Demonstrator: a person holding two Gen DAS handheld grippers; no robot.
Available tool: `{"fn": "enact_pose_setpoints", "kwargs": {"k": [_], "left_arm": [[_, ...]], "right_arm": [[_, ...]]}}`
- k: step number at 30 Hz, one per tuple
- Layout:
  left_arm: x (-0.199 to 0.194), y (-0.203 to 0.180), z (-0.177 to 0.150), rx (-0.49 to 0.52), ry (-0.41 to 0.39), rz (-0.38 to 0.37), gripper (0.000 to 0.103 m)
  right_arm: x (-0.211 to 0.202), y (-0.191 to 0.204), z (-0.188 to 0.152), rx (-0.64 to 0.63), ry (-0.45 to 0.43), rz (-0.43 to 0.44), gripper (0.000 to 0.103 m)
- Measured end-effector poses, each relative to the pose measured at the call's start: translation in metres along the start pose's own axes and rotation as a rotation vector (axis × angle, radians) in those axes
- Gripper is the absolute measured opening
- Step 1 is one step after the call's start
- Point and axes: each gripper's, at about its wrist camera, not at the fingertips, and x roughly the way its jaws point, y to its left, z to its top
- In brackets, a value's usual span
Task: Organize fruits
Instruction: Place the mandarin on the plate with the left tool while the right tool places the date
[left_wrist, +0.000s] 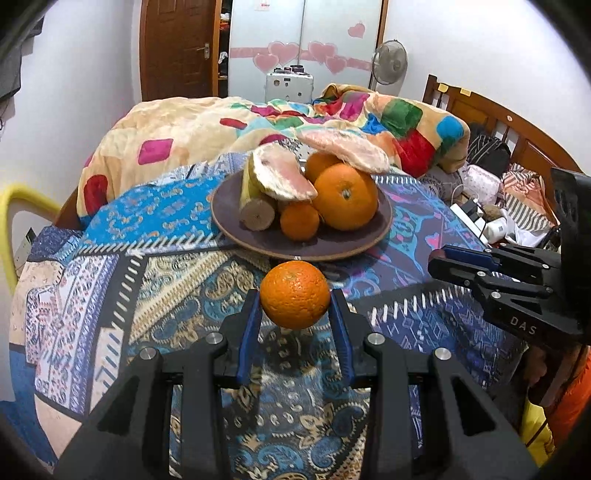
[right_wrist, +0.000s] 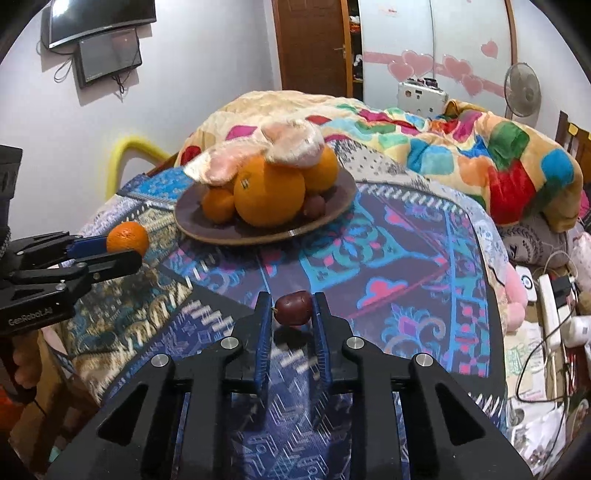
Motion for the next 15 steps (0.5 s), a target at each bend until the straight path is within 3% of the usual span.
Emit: {"fn": "enact_pose_setpoints", "kwargs": {"k": [8, 15], "left_arm": [[0.006, 0.014, 0.021, 0.002, -0.015, 0.009, 0.037], [0.017, 0.023, 0.033, 0.015, 0.001, 0.026, 0.037]], "right_arm": [[0.001, 0.014, 0.025, -0.046, -0.042, 0.014, 0.020], [0.021, 0.025, 0.040, -0.090, -0.021, 0.026, 0.020]]}}
